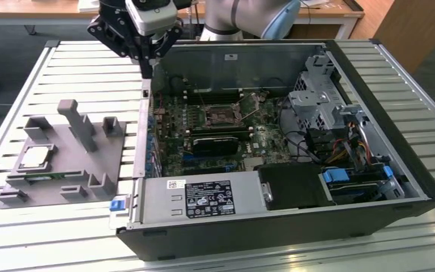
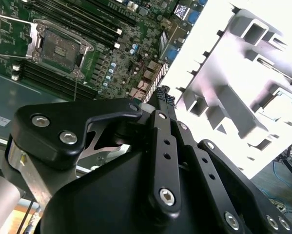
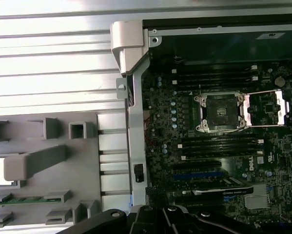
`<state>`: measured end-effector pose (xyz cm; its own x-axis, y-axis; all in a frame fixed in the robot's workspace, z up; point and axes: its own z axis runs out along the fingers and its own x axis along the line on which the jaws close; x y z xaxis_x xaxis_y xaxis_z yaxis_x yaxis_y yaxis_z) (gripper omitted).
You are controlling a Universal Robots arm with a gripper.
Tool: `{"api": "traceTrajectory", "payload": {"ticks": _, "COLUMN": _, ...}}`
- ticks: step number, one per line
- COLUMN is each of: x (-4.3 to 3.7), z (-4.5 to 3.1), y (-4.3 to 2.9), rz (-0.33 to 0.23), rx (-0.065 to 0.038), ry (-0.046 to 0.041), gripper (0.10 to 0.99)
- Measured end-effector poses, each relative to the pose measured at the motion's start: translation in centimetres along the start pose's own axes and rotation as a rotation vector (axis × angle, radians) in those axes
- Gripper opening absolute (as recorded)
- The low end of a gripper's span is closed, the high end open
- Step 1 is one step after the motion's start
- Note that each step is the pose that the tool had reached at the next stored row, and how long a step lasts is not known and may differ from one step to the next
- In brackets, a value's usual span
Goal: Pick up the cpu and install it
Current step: 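Reach for the cpu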
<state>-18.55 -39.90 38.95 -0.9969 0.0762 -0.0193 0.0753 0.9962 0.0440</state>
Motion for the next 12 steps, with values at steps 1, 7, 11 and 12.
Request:
{"api": "traceTrajectory", "payload": {"ticks": 1, "x": 0.11, "z": 0.0, "y": -0.01, "rz": 0.0, "rx": 0.0, "ry": 0.0, "gripper": 0.11}}
{"api": "traceTrajectory", "payload": {"ticks": 7, "x": 1.01, "z": 0.0, "y": -0.08, "rz": 0.0, "rx": 0.0, "ry": 0.0, "gripper": 0.11}}
{"api": "traceTrajectory", "payload": {"ticks": 11, "x": 1.54, "z": 0.0, "y": -0.12, "rz": 0.0, "rx": 0.0, "ry": 0.0, "gripper": 0.11}}
{"api": "traceTrajectory", "payload": {"ticks": 12, "x": 1.65, "z": 0.0, "y": -0.12, "rz": 0.0, "rx": 0.0, "ry": 0.0, "gripper": 0.11}}
